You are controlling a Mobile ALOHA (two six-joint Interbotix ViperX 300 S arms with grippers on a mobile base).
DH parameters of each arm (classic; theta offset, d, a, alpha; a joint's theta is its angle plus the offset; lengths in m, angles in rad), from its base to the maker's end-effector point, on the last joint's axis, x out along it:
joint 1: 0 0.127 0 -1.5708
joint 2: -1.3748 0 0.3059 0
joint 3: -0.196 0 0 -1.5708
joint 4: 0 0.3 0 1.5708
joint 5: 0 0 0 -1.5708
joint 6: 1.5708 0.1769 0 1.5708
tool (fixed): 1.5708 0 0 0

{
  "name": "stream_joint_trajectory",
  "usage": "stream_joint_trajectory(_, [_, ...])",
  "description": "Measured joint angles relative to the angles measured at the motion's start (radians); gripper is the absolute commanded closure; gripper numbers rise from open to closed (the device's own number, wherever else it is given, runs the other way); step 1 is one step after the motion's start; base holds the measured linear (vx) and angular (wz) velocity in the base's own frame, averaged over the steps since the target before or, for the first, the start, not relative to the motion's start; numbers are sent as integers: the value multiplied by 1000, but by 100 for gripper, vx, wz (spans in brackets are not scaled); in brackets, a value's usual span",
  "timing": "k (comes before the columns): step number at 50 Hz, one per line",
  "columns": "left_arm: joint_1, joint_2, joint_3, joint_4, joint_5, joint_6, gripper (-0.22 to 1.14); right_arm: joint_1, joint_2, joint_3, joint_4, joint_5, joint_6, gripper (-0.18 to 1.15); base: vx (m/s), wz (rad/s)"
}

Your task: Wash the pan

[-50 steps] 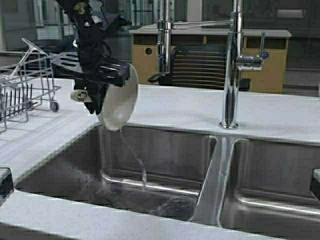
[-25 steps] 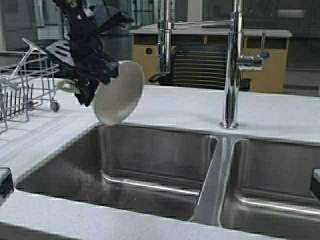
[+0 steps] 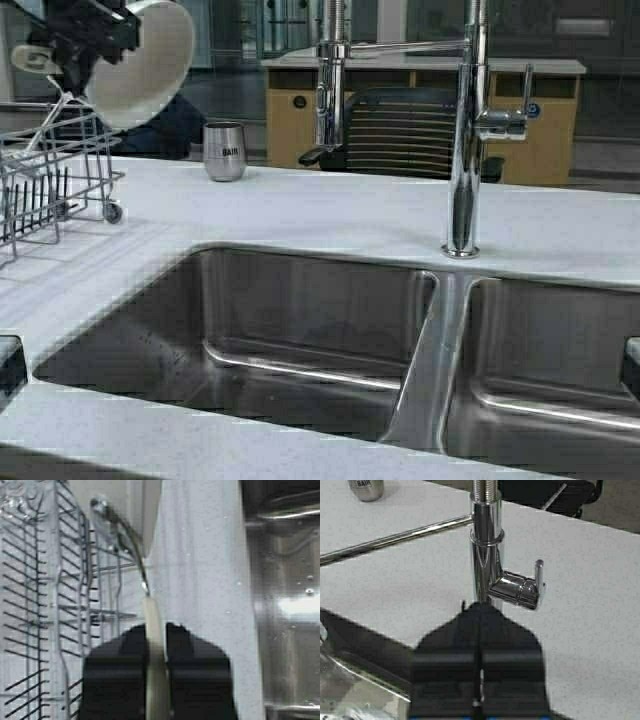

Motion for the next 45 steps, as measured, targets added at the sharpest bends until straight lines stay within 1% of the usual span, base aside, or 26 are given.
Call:
stream_joint_trajectory(16, [242,-9,-75,8,0,41,89,2,0,-2,2,0,0,91,0,0])
stream_joint_trajectory(28, [400,89,-63,14,5,81,89,2,0,-2,2,0,0,91,0,0])
stream_joint_trajectory(39, [472,204,-48,37,34,112,89,2,0,-2,0,0,3,91,0,2])
stream_joint_trajectory(45, [477,238,-43,38,37,114,89,2,2,-2,2,0,8,91,0,3])
